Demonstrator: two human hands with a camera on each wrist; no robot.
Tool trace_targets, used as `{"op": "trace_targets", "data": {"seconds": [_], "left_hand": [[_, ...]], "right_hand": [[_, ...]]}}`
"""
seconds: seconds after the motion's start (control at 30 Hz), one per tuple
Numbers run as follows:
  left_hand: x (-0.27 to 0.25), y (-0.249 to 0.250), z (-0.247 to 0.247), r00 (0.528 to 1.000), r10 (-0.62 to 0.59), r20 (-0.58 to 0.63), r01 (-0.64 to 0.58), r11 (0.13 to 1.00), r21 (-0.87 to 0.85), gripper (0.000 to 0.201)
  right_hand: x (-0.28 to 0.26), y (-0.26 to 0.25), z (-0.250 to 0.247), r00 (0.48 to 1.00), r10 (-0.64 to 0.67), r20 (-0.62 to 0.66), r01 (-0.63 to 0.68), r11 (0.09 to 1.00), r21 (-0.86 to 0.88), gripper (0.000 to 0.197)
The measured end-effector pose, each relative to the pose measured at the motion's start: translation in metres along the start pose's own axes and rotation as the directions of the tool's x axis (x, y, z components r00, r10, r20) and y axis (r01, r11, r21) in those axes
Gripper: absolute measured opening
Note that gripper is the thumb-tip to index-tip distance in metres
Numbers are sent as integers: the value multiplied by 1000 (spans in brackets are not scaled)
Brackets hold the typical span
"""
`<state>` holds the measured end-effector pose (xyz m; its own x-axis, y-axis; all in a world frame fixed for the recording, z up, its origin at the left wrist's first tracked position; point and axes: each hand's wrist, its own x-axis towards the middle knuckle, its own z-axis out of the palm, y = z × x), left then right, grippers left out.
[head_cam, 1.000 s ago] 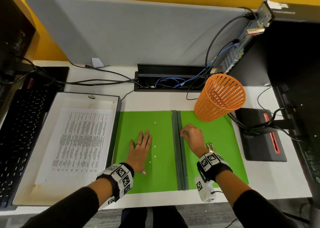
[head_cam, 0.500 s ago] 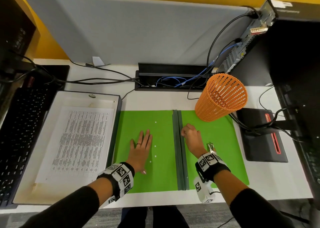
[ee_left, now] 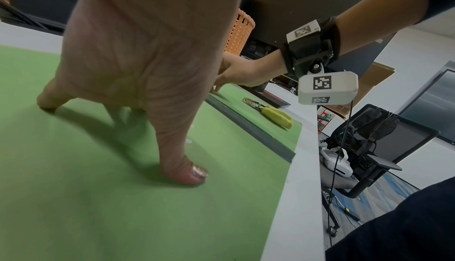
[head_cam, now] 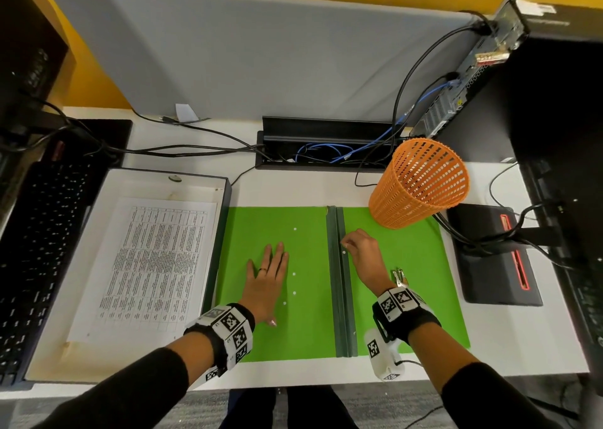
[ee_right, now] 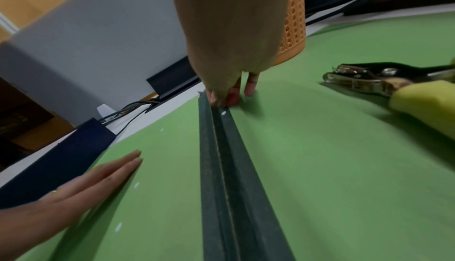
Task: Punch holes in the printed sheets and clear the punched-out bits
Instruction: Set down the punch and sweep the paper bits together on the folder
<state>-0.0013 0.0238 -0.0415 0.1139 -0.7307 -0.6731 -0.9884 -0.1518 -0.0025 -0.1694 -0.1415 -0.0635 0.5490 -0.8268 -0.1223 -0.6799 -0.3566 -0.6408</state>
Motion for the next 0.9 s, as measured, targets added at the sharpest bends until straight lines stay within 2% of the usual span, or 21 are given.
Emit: {"op": "trace_targets", "data": {"seconds": [0.17,0.27,0.37,0.5,0.63,0.73,0.9], "left_hand": [[0,-1,1,1000,3,-9,-3,1000,6,144],[0,0,1,1000,3,-8,-2,1000,12,144],[1,0,0,1000,-1,-9,1,1000,7,145],[2,0,0,1000,1,-3,-1,1000,-9,145],[1,0,0,1000,6,-4,-6,1000,-7,145],[1,0,0,1000,6,1,-6,1000,-16,146],[0,-1,-1,1000,10,2,-10,1000,-22,145]], "right_hand": [[-20,15,2,997,-77,31,81,986,-145,19],[-39,26,4,982,-164,88,185,925,-333,43],[-45,23,2,982,-181,54,188,909,-372,48],[-45,20,4,985,-173,26,171,920,-353,37],[-44,23,3,990,-139,-15,133,971,-199,20],[-39,23,3,995,-87,-46,82,991,-109,18],[-31,20,1,994,-60,-91,55,997,-58,11]]}}
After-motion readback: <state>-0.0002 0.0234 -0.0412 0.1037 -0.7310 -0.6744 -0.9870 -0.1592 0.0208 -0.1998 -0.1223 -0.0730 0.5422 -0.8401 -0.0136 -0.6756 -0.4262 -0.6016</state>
